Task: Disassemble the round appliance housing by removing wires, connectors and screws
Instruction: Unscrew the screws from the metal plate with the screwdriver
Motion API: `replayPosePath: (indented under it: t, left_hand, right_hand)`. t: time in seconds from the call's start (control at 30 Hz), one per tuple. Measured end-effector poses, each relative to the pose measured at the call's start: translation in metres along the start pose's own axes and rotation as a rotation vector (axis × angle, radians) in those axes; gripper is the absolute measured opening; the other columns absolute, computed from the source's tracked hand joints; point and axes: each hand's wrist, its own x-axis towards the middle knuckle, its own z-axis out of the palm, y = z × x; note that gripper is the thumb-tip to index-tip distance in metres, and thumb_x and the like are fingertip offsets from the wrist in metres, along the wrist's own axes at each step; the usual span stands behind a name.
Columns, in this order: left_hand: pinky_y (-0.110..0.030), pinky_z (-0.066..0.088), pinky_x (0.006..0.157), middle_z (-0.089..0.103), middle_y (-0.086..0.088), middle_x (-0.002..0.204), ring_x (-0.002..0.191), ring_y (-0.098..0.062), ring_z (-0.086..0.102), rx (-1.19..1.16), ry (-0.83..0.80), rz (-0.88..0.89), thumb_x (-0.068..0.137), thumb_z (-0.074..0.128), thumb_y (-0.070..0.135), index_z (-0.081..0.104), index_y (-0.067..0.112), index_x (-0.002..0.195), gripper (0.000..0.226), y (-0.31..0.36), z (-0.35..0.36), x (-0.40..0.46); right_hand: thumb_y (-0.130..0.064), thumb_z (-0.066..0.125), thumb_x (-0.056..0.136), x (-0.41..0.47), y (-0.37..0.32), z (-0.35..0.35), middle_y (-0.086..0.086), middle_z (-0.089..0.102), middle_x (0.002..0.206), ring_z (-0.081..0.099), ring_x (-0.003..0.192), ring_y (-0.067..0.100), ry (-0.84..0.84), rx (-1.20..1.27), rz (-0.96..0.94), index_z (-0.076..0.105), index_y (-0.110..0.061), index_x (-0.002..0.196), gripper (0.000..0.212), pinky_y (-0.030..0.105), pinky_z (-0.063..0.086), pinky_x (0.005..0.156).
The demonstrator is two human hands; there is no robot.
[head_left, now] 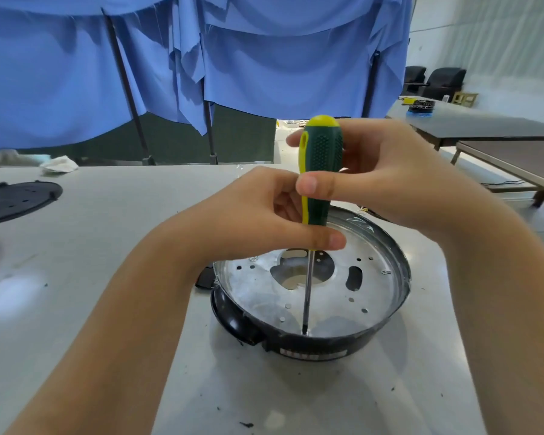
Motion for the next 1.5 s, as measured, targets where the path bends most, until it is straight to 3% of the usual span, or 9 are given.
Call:
replayPosePath:
  t: [0.17,0.4,0.53,0.7,0.87,1.0,1.17,1.3,1.5]
  left_hand:
    - [-0.028,0.055,0.085,0.073,0.011,0.095,0.090,-0.005,0.069,0.018,-0.073,-0.087,0.068,0.082,0.041,0.069,0.027,0.100,0.037,-0.002,-0.004,-0.001]
    - [-0.017,0.052,0.084,0.074,-0.002,0.104,0.102,-0.015,0.069,-0.199,-0.241,-0.050,0.081,0.071,0.008,0.066,0.008,0.111,0.031,-0.009,-0.013,-0.008]
    - [-0.032,0.056,0.088,0.076,-0.004,0.091,0.091,-0.020,0.072,-0.058,-0.093,-0.052,0.059,0.086,0.032,0.073,0.017,0.089,0.036,-0.005,-0.008,-0.006]
    - [-0.055,0.050,0.091,0.066,-0.023,0.110,0.101,-0.034,0.065,0.058,0.003,-0.022,0.055,0.079,0.058,0.062,0.001,0.110,0.081,0.003,0.009,0.001]
    - [-0.030,0.054,0.088,0.073,0.004,0.097,0.093,-0.008,0.069,0.026,-0.106,-0.057,0.072,0.077,0.040,0.069,0.017,0.099,0.036,-0.002,0.003,0.001]
    - [-0.017,0.051,0.084,0.074,-0.001,0.105,0.101,-0.014,0.069,-0.155,-0.233,-0.054,0.084,0.068,0.004,0.064,0.007,0.113,0.029,-0.008,-0.009,-0.005]
    - [-0.025,0.056,0.078,0.073,0.004,0.078,0.077,-0.012,0.070,-0.052,-0.078,-0.067,0.058,0.083,0.039,0.071,0.014,0.090,0.042,-0.004,-0.006,-0.004]
    - [-0.053,0.054,0.083,0.063,-0.021,0.085,0.078,-0.035,0.063,0.059,-0.010,-0.022,0.060,0.082,0.052,0.060,0.003,0.109,0.073,0.002,0.008,0.001]
    - [-0.039,0.054,0.092,0.074,0.009,0.097,0.093,-0.012,0.070,0.018,-0.230,-0.118,0.073,0.076,0.036,0.068,0.026,0.102,0.031,-0.004,-0.002,-0.004]
  right_hand:
    - [-0.026,0.073,0.072,-0.002,-0.002,-0.004,0.016,0.070,0.096,0.069,0.094,0.027,-0.052,0.113,-0.021,0.060,-0.007,0.120,0.053,0.038,0.057,0.086]
    - [0.001,0.055,0.089,-0.006,-0.003,-0.005,0.010,0.065,0.121,0.062,0.114,0.010,-0.192,0.240,-0.006,0.043,-0.006,0.136,0.049,0.022,0.051,0.086]
    - [-0.015,0.063,0.083,-0.005,-0.004,-0.005,0.000,0.068,0.113,0.063,0.110,0.011,-0.166,0.163,0.024,0.052,-0.016,0.131,0.049,0.028,0.052,0.092]
    - [-0.040,0.074,0.072,-0.001,-0.006,0.001,0.013,0.067,0.105,0.063,0.097,0.030,-0.049,0.019,0.033,0.065,-0.024,0.113,0.045,0.043,0.054,0.085]
    - [-0.024,0.069,0.079,-0.002,-0.001,-0.006,0.020,0.066,0.106,0.062,0.101,0.036,-0.072,0.070,0.030,0.060,-0.017,0.116,0.039,0.048,0.051,0.092]
    - [-0.007,0.055,0.084,-0.005,-0.001,-0.010,0.020,0.064,0.116,0.059,0.111,0.035,-0.144,0.199,0.036,0.051,-0.011,0.129,0.046,0.043,0.049,0.099]
    - [-0.032,0.068,0.078,-0.006,-0.008,-0.009,0.008,0.066,0.106,0.066,0.097,0.018,-0.076,0.054,0.003,0.060,-0.025,0.118,0.042,0.029,0.054,0.089]
    - [-0.040,0.072,0.073,-0.003,-0.011,-0.003,-0.004,0.065,0.088,0.063,0.082,0.016,0.022,-0.051,-0.057,0.065,-0.027,0.105,0.035,0.024,0.055,0.075]
    - [-0.040,0.069,0.076,-0.004,-0.007,-0.009,-0.017,0.064,0.089,0.061,0.088,0.010,0.066,-0.090,-0.018,0.065,-0.034,0.117,0.041,0.028,0.053,0.088]
